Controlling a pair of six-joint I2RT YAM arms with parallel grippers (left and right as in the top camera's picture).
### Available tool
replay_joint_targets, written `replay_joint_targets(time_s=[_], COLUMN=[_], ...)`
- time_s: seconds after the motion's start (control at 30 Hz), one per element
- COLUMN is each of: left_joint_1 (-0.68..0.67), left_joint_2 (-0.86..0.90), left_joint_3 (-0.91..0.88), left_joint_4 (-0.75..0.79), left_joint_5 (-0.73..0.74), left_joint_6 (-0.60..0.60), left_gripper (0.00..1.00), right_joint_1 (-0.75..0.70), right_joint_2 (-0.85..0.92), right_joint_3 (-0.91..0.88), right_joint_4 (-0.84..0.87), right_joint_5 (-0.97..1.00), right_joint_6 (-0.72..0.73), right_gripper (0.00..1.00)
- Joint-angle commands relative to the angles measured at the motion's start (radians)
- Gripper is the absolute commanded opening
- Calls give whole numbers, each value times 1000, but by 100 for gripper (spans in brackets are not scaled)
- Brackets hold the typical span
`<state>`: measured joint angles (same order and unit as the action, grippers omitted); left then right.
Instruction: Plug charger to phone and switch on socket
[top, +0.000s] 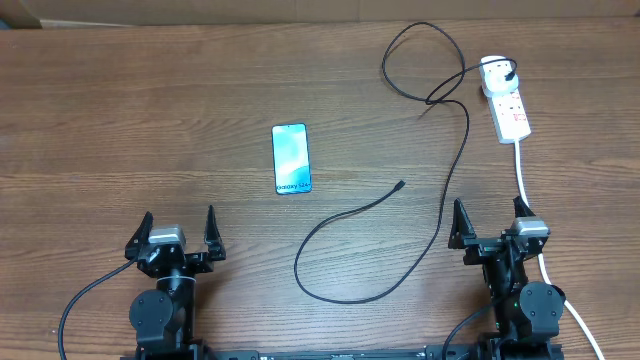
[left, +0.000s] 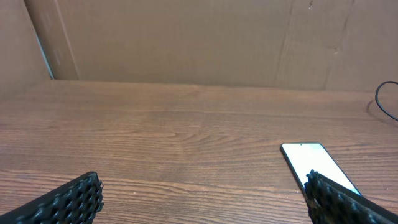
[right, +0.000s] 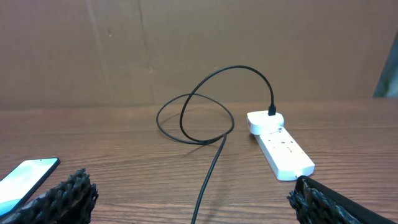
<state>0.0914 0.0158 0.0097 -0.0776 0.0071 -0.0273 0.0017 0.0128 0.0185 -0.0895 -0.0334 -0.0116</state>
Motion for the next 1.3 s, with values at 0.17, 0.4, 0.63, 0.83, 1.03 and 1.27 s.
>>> replay_joint_targets(time_s=[0.17,0.4,0.63,0.83,1.03,1.27], left_joint_1=[-6,-6,-6,-6,-6,-6], left_joint_2=[-12,-12,-12,-12,-12,-12], left_joint_3=[-5,-5,-5,-5,-5,-5], left_joint_4=[0,0,0,0,0,26], left_joint_5=[4,4,4,4,4,4], left_joint_6=[-14,-14,-14,-14,-14,-13], left_gripper=[99,100,100,100,99,99], right_joint_1=[5,5,5,5,5,5], right_joint_2=[-10,-10,-10,-10,-10,-10], right_joint_3=[-10,-10,-10,-10,-10,-10], right_joint_4=[5,5,5,5,5,5], right_joint_5=[10,9,10,9,10,10], right_joint_6=[-4,-4,-4,-4,-4,-4], right_gripper=[100,100,100,100,100,100])
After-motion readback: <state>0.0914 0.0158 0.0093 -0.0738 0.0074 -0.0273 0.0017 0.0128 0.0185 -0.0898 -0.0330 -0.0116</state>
